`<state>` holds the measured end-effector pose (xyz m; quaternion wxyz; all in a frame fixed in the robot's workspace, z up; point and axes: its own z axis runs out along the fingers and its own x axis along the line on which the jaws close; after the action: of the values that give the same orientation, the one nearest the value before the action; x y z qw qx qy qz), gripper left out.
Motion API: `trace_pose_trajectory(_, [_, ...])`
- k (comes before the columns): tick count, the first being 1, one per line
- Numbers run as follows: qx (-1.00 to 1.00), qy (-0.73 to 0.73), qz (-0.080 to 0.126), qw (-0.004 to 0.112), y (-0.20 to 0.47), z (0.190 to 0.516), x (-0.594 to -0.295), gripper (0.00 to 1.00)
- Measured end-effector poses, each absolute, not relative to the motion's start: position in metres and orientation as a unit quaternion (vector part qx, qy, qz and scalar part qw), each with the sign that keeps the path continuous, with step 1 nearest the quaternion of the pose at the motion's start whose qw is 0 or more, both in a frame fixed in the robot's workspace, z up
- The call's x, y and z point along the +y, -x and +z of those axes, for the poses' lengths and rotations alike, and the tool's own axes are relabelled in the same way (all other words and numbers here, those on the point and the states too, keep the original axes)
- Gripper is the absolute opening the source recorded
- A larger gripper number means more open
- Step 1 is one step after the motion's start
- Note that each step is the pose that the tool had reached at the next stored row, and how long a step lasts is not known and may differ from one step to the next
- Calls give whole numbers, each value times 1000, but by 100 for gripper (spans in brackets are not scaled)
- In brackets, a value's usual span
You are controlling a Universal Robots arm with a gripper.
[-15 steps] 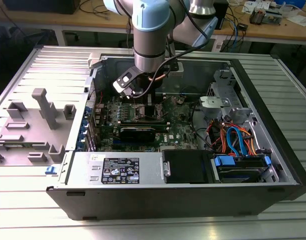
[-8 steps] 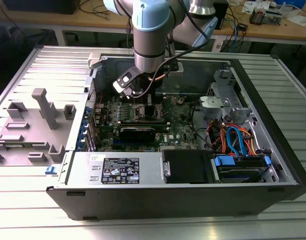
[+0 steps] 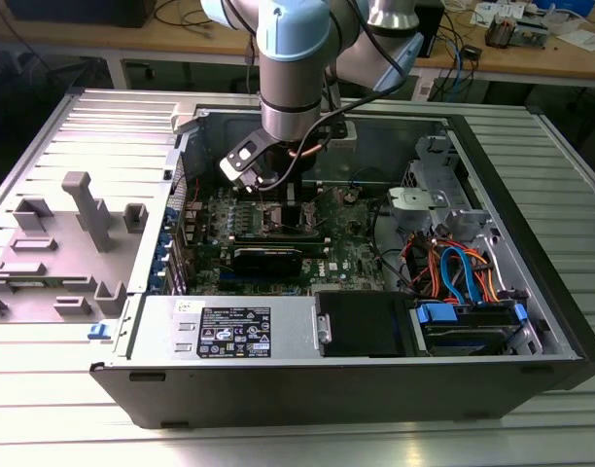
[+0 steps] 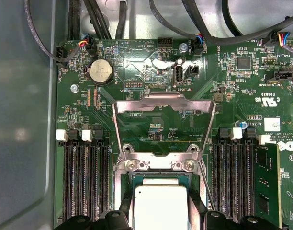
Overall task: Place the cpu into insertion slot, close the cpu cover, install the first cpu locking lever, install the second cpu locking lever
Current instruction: 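Place the cpu into insertion slot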
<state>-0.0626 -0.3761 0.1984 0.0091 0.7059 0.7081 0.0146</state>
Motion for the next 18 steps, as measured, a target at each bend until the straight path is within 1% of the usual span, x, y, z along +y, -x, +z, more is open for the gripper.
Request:
trace_pose_trajectory(7, [708, -706, 15, 9, 63, 198, -376, 54])
trace_pose_trajectory(8, [708, -706, 15, 9, 63, 198, -376, 56])
trace_pose_trajectory(9, [708, -706, 15, 9, 63, 198, -376, 62])
trace_pose_trajectory(18, [708, -706, 15, 9, 63, 200, -376, 62])
